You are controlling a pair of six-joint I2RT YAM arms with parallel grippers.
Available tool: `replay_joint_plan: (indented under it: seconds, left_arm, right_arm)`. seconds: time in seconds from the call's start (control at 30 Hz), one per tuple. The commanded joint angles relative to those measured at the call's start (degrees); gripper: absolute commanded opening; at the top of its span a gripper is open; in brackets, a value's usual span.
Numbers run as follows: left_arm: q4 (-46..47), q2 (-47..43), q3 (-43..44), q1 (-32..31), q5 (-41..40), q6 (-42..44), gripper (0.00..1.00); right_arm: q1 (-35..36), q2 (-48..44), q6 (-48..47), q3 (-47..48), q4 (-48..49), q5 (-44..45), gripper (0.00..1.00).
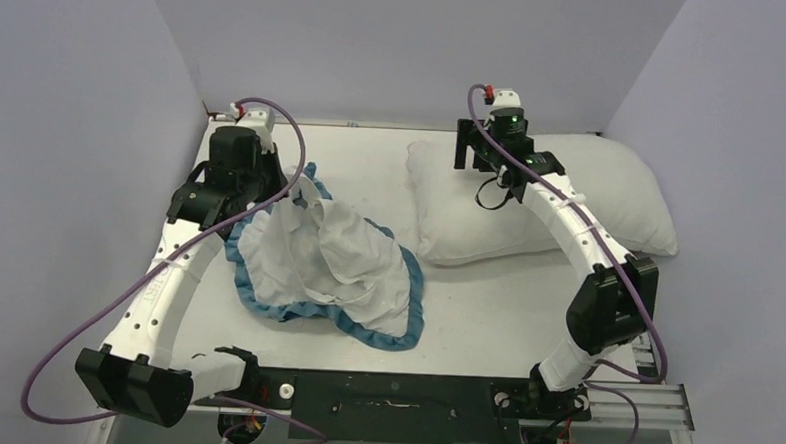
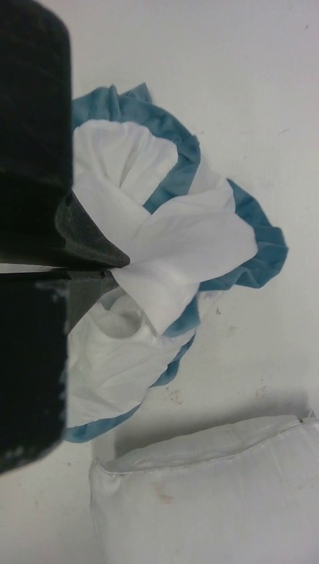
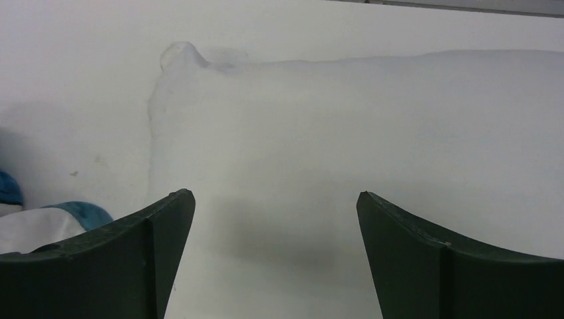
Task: Put the pillow into the pillowcase
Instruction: Move the pillow to the center of the board.
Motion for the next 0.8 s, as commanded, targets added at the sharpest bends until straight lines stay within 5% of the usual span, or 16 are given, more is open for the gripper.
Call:
replay_joint_plan:
  seconds: [0.0, 0.17, 0.2, 0.27, 0.3, 0.33, 0.57, 0.73, 0.77]
  left_arm:
    - [6.63, 2.07, -3.64, 0.16, 9.74, -5.35, 0.0]
    - [11.36, 3.22, -8.24, 0.1, 12.04, -9.4, 0.0]
    - [11.82, 3.75, -8.78, 0.07, 12.15, -9.93, 0.0]
    - [11.91, 5.06, -8.96, -0.02, 12.28, -10.77, 0.0]
    - [11.88, 5.64, -9.04, -0.29, 12.45, -10.9, 0.0]
    - [11.99, 6.27, -9.08, -0.52, 12.27, -10.93, 0.0]
    - [14.08, 8.43, -10.41, -2.23, 11.04, -12.12, 0.0]
    - [15.26, 9.69, -10.89, -3.45, 10.55, -13.1, 0.0]
    - [15.34, 9.85, -11.03, -3.59, 10.47, -13.37, 0.0]
  right_arm:
    - [2.54, 7.02, -5.0, 4.98, -9.32, 12.75, 0.9]
    - [6.62, 13.76, -4.78, 2.05, -11.56, 14.72, 0.94]
    - [7.29, 14.28, -4.38, 1.14, -11.31, 12.71, 0.83]
    - [7.39, 13.67, -2.5, -1.13, -8.94, 5.74, 0.3]
    - [7.32, 12.36, -1.07, -2.84, -7.21, 0.4, 0.11]
    - [7.16, 10.18, 0.47, -4.57, -4.9, -4.3, 0.06]
    - [8.32, -2.35, 19.51, -18.96, 16.53, -23.79, 0.05]
    - [10.59, -6.13, 26.85, -21.15, 29.38, -26.35, 0.06]
    - [11.04, -5.93, 25.31, -19.74, 27.52, -25.09, 0.16]
